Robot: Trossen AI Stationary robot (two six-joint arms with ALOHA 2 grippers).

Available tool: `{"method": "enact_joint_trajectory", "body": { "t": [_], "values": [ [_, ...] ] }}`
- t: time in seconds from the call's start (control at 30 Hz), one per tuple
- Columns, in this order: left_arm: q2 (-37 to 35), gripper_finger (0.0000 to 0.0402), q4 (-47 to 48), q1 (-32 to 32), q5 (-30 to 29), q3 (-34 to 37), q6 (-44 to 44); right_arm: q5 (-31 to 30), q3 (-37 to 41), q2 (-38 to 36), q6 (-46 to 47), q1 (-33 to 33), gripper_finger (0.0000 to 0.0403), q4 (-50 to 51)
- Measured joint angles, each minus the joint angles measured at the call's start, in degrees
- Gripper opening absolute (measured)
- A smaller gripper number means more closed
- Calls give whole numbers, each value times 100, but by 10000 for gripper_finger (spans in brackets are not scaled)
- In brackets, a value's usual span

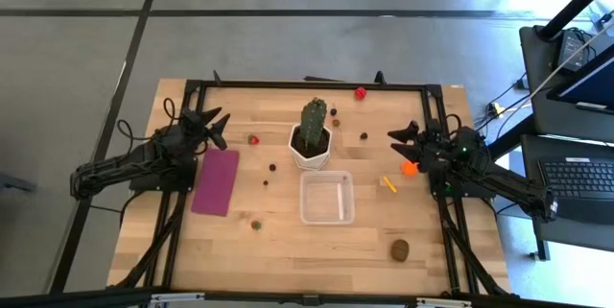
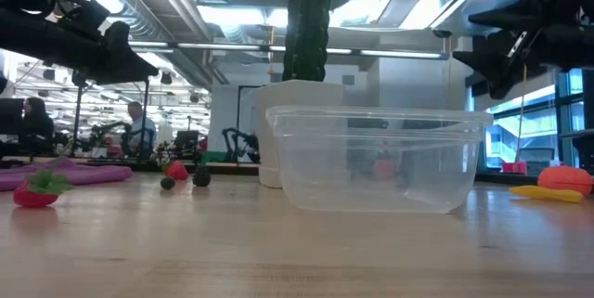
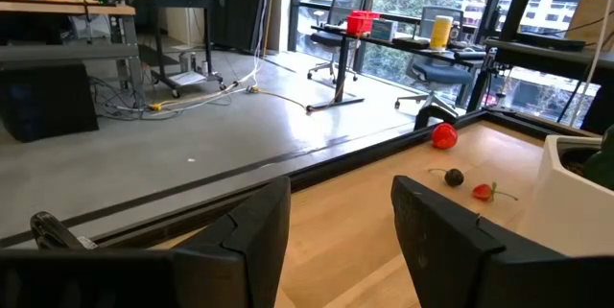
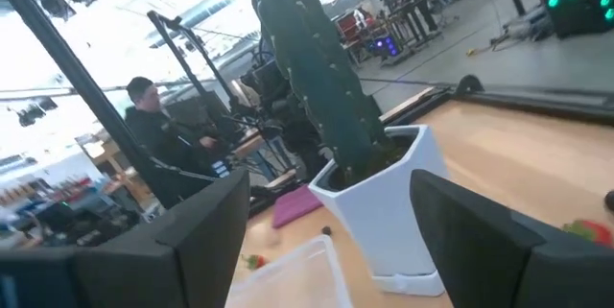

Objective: Pick and placing Produce into tupperware
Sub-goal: Put the orange pumpkin into the transparent bin

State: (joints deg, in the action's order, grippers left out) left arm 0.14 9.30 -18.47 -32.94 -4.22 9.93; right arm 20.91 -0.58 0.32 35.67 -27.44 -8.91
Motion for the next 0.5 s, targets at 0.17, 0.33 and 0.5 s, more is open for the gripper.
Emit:
{"method": "enact_joint_trajectory", "body": {
  "t": [0.17,0.33,0.5],
  "values": [
    [0,176,0,1,1,1,0,9,0,0,743,0,288,6],
    [0,176,2,1,1,1,0,-31,-2,0,1188,0,288,-8],
    [1,176,2,0,0,1,0,-379,-6,0,918,-2,288,-62]
  ]
}}
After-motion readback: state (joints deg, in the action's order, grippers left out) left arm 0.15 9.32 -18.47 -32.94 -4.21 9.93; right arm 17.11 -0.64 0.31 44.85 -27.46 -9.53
